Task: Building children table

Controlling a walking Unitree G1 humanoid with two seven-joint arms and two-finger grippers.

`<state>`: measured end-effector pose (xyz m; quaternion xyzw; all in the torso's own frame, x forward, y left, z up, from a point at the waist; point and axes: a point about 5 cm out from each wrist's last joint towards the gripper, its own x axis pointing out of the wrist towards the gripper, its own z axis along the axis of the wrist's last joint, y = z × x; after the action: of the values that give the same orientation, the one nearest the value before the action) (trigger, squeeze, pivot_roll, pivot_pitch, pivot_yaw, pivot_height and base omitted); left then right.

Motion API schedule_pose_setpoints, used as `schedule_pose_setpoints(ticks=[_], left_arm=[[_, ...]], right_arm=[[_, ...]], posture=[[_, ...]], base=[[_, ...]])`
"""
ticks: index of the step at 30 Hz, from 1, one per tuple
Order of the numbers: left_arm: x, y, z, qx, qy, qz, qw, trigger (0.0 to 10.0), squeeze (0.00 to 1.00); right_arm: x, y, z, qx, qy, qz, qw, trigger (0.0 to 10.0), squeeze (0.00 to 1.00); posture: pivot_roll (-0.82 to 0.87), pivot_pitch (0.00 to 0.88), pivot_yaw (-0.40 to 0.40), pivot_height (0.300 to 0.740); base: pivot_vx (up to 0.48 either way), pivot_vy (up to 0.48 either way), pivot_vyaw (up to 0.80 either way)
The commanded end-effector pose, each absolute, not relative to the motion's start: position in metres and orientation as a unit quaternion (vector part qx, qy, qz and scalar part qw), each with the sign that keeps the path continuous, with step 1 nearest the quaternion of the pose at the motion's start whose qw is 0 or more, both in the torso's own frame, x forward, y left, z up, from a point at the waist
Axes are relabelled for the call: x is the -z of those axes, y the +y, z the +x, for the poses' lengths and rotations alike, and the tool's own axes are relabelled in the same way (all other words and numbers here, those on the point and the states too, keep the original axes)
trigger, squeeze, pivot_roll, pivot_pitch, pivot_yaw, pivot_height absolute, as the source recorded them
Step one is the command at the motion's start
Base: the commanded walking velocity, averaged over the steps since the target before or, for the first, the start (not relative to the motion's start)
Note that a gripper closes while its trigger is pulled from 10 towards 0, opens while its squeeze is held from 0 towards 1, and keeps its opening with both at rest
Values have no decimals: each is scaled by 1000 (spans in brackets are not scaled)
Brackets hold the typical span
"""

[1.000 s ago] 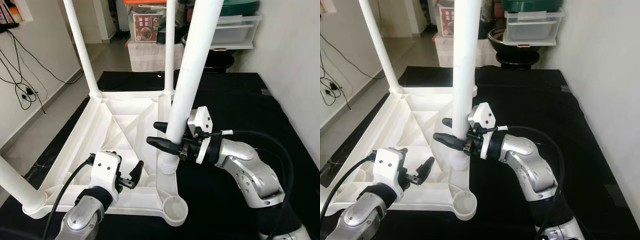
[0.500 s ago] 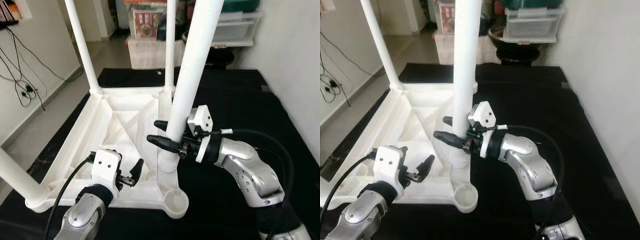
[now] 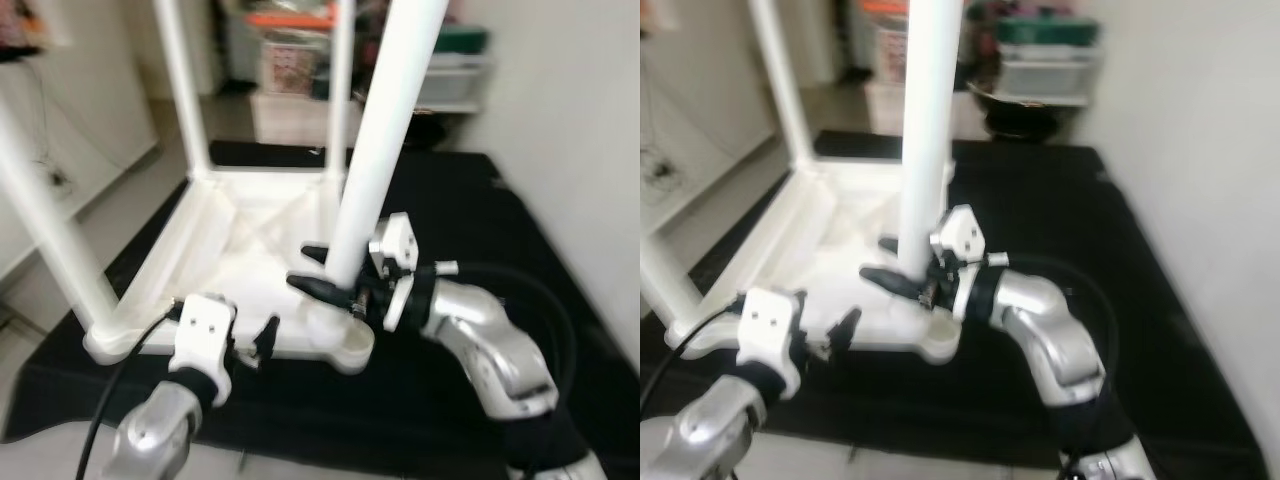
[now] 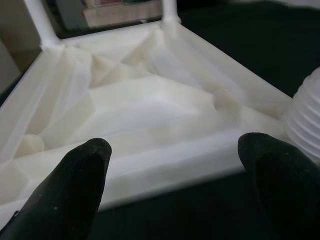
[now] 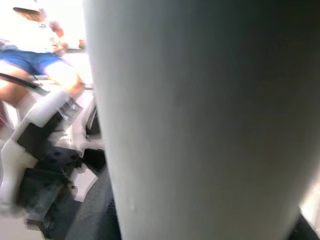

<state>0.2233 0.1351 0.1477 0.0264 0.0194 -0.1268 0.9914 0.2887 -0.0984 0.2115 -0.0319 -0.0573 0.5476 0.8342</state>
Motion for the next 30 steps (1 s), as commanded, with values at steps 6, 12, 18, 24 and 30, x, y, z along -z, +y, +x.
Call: schedule_pose_setpoints(ticks=[6, 12, 18, 24, 30], left_arm=[[-150, 139, 227, 117, 14, 32, 993, 10000, 0], [-149, 144, 230, 93, 1, 61, 994, 10000, 0], [-146, 148, 231, 69, -8, 68, 995, 10000, 0], [-147, 150, 232, 57, -17, 67, 996, 10000, 0], [-147, 153, 232, 51, -20, 59, 997, 10000, 0]], right_arm=[[-216, -95, 292, -535, -69, -35, 841, 10000, 0], [-216, -96, 297, -513, -71, -36, 855, 10000, 0], [-212, -97, 305, -479, -54, -38, 875, 10000, 0], [-211, -97, 307, -471, -50, -37, 880, 10000, 0], [-211, -95, 309, -465, -51, -37, 883, 10000, 0]], posture=[[-61, 23, 17, 740], [-65, 25, 18, 740], [-75, 29, 16, 740], [-71, 29, 15, 740], [-70, 30, 16, 740]], base=[[0, 0, 0], [0, 0, 0], [0, 0, -133], [0, 0, -800], [0, 0, -800]])
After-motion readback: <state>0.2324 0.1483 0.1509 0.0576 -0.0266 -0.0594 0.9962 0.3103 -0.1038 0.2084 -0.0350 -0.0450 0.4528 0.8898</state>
